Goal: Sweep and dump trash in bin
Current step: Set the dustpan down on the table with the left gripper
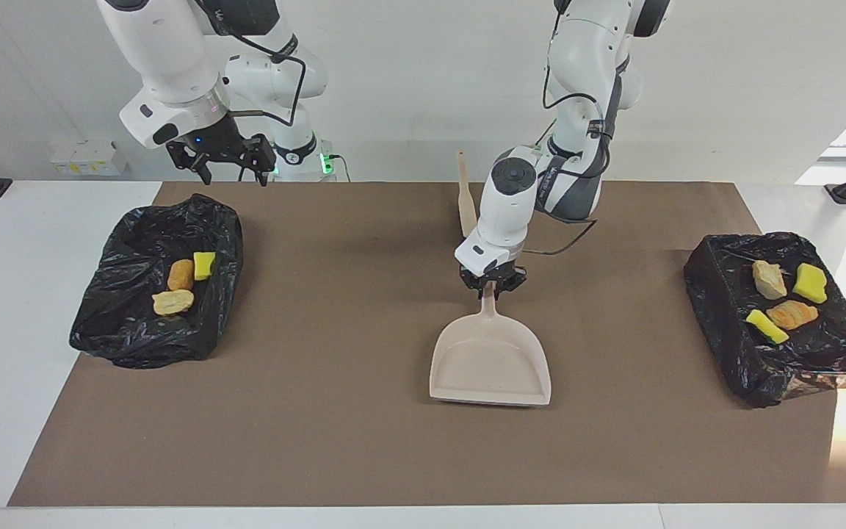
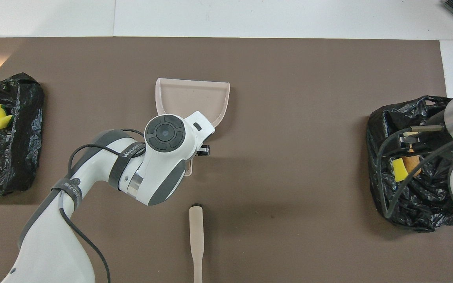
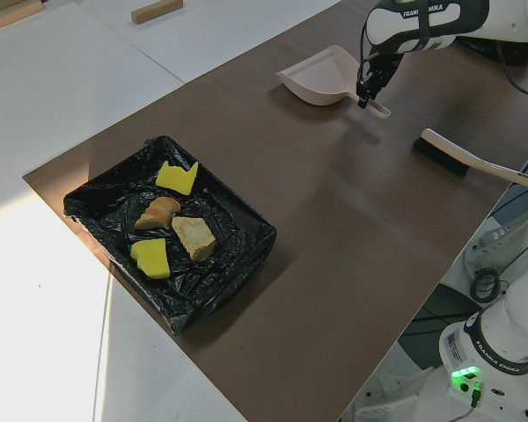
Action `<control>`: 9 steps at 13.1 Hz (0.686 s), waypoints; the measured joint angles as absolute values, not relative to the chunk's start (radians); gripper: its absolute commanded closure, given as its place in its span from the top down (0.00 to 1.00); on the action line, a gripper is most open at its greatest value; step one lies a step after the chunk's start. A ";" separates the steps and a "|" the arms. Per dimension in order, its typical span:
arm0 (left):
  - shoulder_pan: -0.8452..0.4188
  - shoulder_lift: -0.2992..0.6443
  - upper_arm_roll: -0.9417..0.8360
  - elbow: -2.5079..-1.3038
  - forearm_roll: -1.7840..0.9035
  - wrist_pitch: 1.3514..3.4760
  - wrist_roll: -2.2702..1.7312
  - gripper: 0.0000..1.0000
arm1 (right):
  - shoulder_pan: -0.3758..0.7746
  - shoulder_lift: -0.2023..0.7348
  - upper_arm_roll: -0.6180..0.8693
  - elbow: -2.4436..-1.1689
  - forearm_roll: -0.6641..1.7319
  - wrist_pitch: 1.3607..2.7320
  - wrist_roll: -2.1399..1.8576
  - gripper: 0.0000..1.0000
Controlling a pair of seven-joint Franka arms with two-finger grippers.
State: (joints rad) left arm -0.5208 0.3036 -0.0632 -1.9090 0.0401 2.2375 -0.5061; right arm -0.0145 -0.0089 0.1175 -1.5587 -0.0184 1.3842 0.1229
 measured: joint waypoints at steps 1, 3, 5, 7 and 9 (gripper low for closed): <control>-0.521 0.300 -0.061 -1.906 0.040 2.224 -0.531 1.00 | -0.014 -0.015 0.117 -1.567 -0.018 1.384 0.123 1.00; -0.520 0.281 -0.052 -1.901 0.040 2.196 -0.550 1.00 | -0.015 -0.026 0.116 -1.582 -0.018 1.384 0.123 1.00; -0.516 0.254 -0.038 -1.894 0.040 2.165 -0.557 1.00 | -0.015 -0.031 0.115 -1.592 -0.018 1.385 0.123 1.00; -0.499 0.240 -0.026 -1.849 0.040 2.092 -0.561 1.00 | -0.014 -0.032 0.114 -1.596 -0.018 1.385 0.123 1.00; -0.457 0.233 -0.022 -1.802 0.040 2.047 -0.561 1.00 | -0.010 -0.032 0.105 -1.597 -0.018 1.385 0.123 1.00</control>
